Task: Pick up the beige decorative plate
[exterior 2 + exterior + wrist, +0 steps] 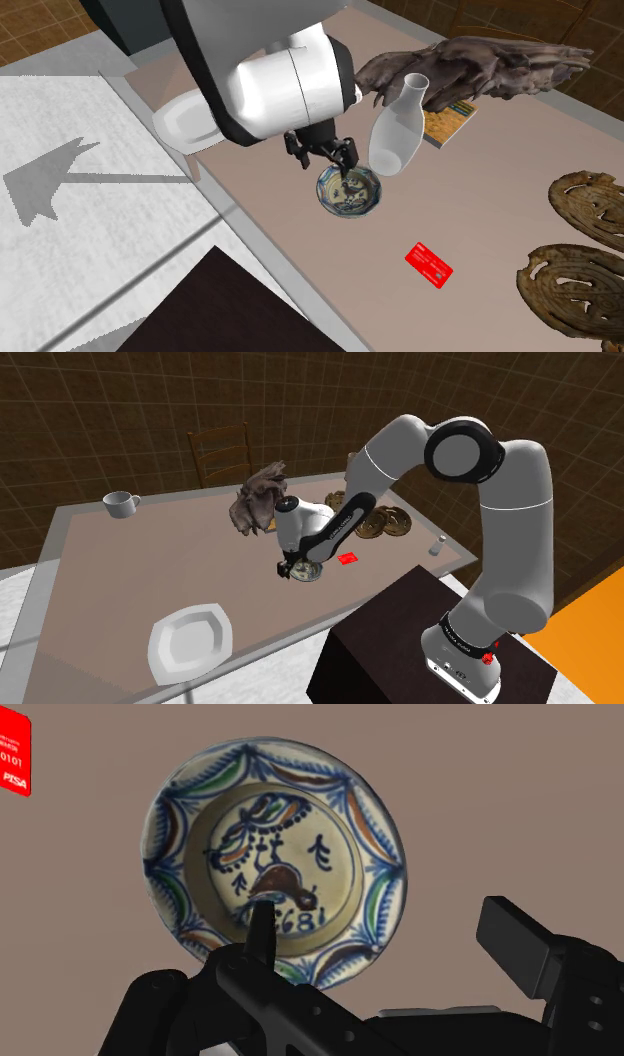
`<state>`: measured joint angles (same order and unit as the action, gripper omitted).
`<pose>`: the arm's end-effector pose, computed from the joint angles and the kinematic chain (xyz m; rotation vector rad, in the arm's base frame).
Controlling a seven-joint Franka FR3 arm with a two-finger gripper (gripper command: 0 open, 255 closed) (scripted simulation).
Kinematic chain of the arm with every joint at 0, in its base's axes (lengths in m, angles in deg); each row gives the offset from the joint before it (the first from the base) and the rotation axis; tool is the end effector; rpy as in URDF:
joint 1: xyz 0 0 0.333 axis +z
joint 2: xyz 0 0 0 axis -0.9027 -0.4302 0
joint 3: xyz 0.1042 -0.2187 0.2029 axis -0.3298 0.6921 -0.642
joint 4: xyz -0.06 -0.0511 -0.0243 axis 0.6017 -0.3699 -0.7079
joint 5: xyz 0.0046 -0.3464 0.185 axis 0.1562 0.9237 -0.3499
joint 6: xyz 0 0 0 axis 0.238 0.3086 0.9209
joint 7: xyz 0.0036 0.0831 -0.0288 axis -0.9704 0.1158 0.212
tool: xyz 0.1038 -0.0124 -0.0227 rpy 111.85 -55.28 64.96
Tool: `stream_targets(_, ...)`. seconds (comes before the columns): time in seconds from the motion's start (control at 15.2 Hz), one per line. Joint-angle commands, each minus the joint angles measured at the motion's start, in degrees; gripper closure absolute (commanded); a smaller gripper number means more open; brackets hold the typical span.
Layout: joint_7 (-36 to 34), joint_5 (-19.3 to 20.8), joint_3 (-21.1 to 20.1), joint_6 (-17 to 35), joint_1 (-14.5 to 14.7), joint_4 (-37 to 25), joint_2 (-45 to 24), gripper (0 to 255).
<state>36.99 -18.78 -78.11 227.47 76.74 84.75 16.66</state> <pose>0.5088 0.2249 0.1286 2.8996 0.2499 -0.0163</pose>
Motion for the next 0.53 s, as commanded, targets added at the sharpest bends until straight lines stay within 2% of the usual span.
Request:
stream_targets(0.0,-0.7,0.7,0.5,0.7,0.6,-1.1,-1.9,0)
stream_targets(0.4,-2.1,2.1,1.8,2.6,1.5,-2.5,-5.2,0)
stream_targets(0.46,-2.1,2.1,1.8,2.6,1.5,-2.6,-5.3,255)
